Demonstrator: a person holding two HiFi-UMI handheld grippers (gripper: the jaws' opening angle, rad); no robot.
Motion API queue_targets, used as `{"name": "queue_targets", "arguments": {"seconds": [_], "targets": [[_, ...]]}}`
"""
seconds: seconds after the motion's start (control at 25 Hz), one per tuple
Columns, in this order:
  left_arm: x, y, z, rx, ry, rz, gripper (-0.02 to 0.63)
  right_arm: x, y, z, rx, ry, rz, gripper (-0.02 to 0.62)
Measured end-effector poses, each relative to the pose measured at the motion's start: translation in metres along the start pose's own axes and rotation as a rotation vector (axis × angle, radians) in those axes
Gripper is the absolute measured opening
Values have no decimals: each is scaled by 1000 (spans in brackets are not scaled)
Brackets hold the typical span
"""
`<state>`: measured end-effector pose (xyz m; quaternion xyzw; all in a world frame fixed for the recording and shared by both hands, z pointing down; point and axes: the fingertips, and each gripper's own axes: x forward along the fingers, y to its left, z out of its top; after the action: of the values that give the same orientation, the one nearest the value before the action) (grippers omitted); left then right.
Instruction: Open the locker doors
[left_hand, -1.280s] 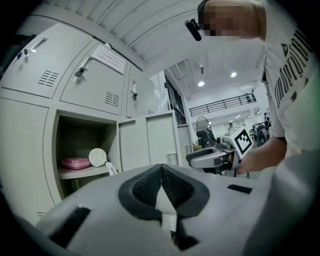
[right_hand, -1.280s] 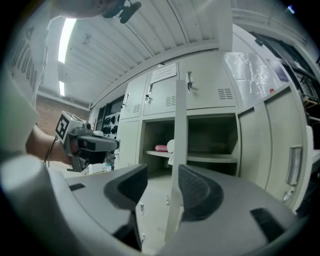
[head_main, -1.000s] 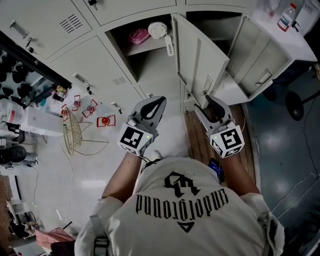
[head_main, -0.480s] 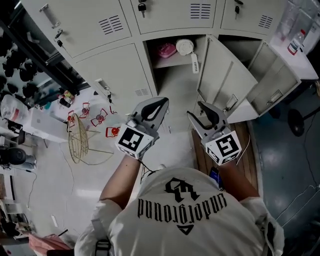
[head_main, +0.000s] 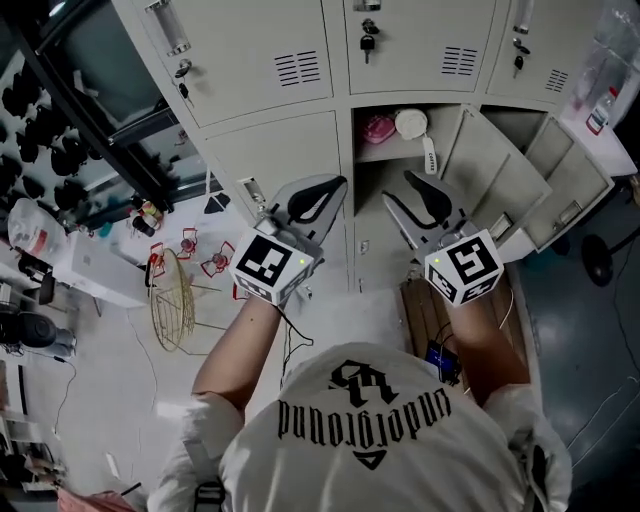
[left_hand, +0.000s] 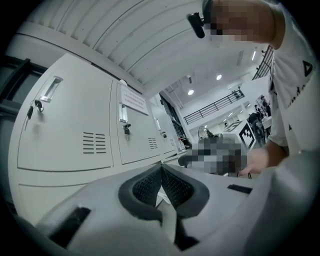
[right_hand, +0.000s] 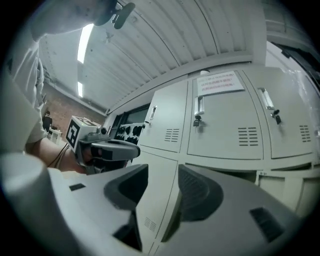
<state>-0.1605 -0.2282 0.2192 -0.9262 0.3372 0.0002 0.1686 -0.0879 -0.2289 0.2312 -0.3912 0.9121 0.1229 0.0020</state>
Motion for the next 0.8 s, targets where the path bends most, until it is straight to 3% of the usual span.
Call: {"name": "queue_targets", "arguments": {"seconds": [0.2,0.52,0.8], "targets": [[-5,32,30,78,-34,-28,8,29,-13,48,-59,-42,-54,190],[10,71,66,86,-83,-44,8,72,-53,128,-143,-113,-121,184],[28,103,94,112,-127,-4,8,107,-93,149,-129,-115,-159,172]]}}
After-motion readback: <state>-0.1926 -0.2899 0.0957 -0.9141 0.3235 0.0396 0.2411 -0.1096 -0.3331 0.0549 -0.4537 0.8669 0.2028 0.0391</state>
